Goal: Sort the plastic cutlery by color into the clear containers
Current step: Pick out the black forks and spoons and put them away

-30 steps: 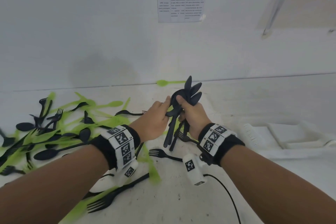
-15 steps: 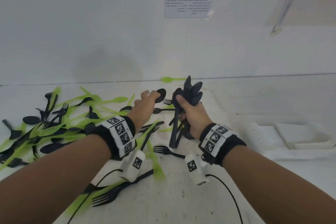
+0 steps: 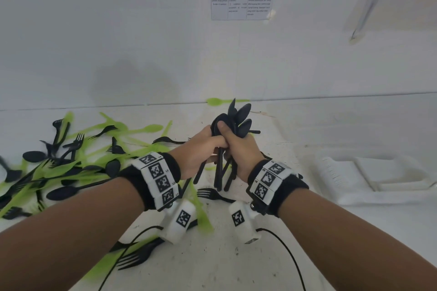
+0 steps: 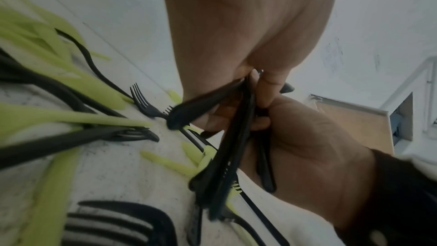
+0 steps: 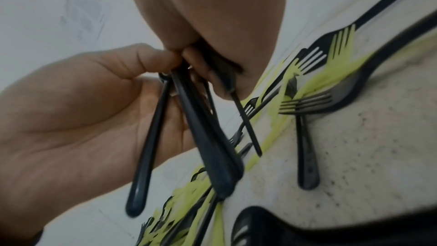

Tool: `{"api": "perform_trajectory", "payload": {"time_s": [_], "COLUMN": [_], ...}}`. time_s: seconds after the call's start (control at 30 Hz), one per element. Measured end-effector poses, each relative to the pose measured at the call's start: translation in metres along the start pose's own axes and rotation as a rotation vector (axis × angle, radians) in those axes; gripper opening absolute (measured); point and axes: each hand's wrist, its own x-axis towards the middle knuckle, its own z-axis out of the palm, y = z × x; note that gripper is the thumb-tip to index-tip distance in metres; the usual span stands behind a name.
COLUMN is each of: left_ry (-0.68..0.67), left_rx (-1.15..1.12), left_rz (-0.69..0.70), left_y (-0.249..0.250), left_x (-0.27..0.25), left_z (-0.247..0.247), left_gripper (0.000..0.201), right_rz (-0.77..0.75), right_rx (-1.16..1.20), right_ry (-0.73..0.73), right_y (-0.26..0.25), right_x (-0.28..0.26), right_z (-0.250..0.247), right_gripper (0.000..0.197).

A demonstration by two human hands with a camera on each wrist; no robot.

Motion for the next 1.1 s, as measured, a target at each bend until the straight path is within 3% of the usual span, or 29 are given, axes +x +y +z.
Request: {"api": "perform_trajectory", "payload": {"time_s": [0.13,0.37,0.47,0.6,0.7,0.8,0.9,1.0,1.1], "left_ry": [-0.005,-0.054,-0.053,0.01,0.055,0.121,0.116,0.104,0.114], "left_rx": [0.001,-0.171,-0.13,-0.254,-0.403,-0.489,-0.524,-0.544,-0.535], "left_rz": [-0.002,-0.108,-0.133,-0.204,-0.219,-0.192,-0.152,-0.12,-0.063], "left_y": [0.003,0.006,0.006,0.0,-0.005,-0.007,-0.007,-0.008,-0.007], "left_x": [-0.003,0.0,0.004,0.01,0.014,0.019,0.021,0.021,0.021], "left_z": [0.001,0.006,0.003,-0.009,-0.014,-0.015,-0.012,-0.007,-0.006], "left_gripper": [0.016,0.008,0.002,0.022,0.032,0.033,0.032,0.029,0.03], "right_rz": [0.002,-0.004,-0.032,-0.074,-0.084,-0.178,-0.275,-0.284,-0.256], "right_rx": [-0.065,0.002,-0.085,-0.206,-0.241,-0.309,-0.322,-0.248,-0.234], "right_ry": [0.037,0.002,0.018,0.077,0.115,0.156,0.091,0.056,0.067], "right_y": [-0.008,-0.007,-0.009,-0.014,-0.013,-0.008,-0.008,-0.011,-0.011], "right_x": [0.002,0.003,0.004,0.004,0.006,0.005,0.001,-0.004,-0.005], "right_z": [-0.007,-0.012,-0.019,-0.029,-0.032,-0.027,-0.019,-0.011,-0.006], "right_gripper": [0.031,0.029,0.031,0.047,0.029,0.027,0.019,0.012,0.017]}}
